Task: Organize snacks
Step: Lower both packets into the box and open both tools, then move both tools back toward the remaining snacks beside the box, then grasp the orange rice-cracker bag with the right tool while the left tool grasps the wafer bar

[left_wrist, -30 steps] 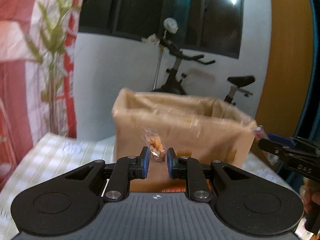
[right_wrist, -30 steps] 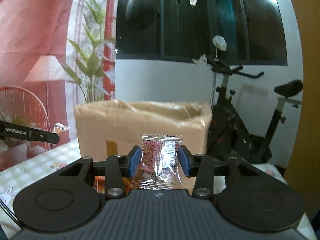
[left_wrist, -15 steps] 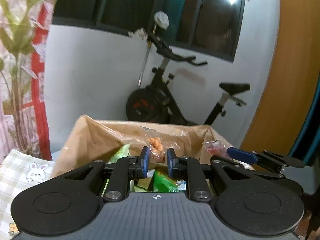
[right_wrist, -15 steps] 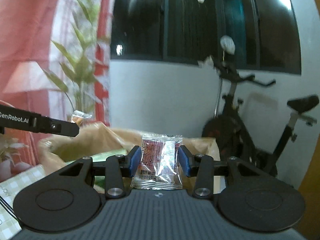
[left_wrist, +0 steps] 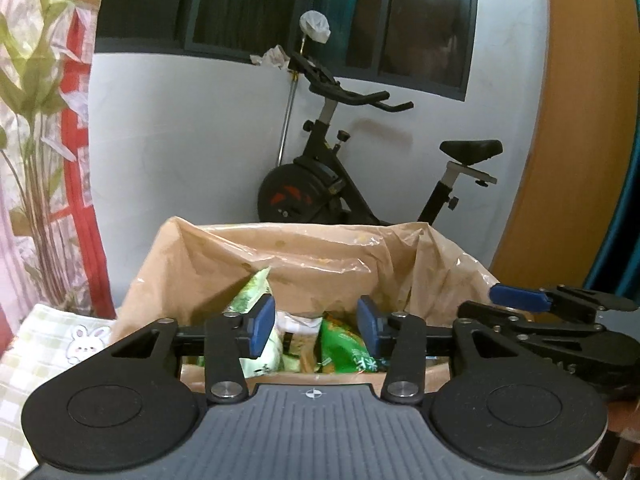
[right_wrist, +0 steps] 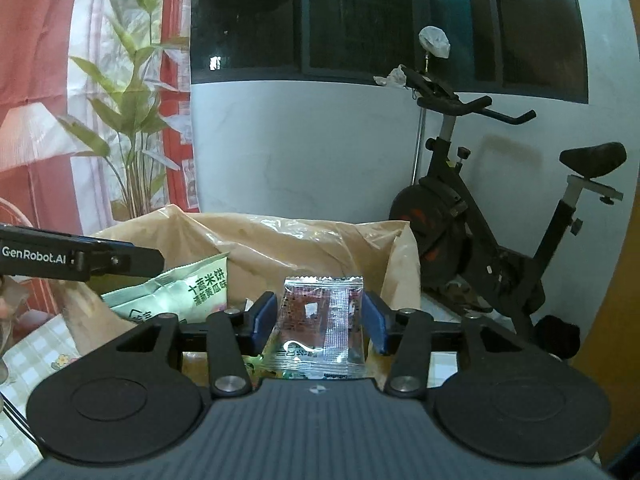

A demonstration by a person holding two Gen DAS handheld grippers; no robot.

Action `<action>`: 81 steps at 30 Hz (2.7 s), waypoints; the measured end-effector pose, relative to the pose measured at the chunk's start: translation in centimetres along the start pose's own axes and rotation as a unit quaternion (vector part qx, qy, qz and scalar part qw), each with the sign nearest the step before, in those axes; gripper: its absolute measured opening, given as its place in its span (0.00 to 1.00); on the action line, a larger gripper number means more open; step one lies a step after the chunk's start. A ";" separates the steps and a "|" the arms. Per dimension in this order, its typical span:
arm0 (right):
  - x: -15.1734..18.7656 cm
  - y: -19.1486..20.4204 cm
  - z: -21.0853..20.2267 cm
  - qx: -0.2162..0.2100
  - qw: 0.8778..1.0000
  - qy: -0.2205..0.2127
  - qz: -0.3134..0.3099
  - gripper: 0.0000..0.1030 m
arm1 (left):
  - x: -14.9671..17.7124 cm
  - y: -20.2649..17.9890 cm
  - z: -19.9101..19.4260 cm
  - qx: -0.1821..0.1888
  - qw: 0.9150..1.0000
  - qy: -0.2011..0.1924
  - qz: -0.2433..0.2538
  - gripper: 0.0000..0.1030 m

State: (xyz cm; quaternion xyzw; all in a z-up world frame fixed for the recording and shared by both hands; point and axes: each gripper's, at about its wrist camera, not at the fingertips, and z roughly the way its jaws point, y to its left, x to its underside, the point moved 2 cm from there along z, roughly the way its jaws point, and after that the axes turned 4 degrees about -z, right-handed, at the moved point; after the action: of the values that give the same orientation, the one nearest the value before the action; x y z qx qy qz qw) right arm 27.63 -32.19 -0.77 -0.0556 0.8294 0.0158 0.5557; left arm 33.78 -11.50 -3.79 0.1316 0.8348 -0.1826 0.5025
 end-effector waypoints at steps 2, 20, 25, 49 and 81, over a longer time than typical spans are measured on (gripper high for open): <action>0.1 0.0 -0.8 -0.003 1.000 -0.005 0.004 0.52 | 0.0 0.2 -1.0 -0.004 1.000 -0.005 0.001 0.49; 2.4 1.7 -7.9 -0.030 0.998 -0.058 0.019 0.53 | 4.3 2.8 -8.7 -0.029 0.999 -0.011 -0.023 0.51; 4.5 2.6 -9.2 -0.029 0.998 -0.059 0.025 0.53 | 7.2 3.3 -9.6 -0.033 0.998 0.009 -0.044 0.51; 14.0 3.9 -8.3 -0.026 0.998 0.042 0.050 0.53 | 18.5 -1.6 -2.2 -0.005 0.985 0.171 -0.027 0.52; 16.0 8.1 -4.9 -0.070 0.993 0.095 -0.019 0.72 | 19.6 3.9 -6.2 -0.061 0.985 0.140 -0.084 0.39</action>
State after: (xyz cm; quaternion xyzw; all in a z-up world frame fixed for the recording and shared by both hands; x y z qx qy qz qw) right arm 16.20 -25.73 -13.96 -0.1116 0.8742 0.0575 0.4690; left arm 21.40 -4.58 -19.23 0.0538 0.9147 -0.1525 0.3705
